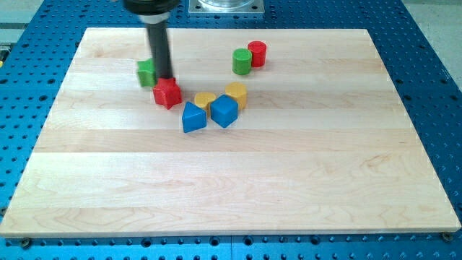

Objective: Move the red star to the bottom left corner of the board

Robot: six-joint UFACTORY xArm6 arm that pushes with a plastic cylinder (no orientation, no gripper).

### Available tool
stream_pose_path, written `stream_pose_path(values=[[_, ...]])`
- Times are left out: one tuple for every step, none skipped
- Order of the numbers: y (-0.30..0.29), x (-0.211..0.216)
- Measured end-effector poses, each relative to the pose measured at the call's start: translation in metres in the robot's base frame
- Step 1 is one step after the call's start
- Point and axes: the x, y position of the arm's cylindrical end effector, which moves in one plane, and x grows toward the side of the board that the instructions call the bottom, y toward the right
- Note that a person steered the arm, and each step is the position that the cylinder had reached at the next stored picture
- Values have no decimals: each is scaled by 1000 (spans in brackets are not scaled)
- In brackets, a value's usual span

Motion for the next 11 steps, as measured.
stream_pose_path(values=[[48, 7], [143, 0], [144, 21], [85, 24], [64, 27], [-5, 77], [-52, 134], [-38, 96], [-73, 139], [-62, 142], [4, 59]])
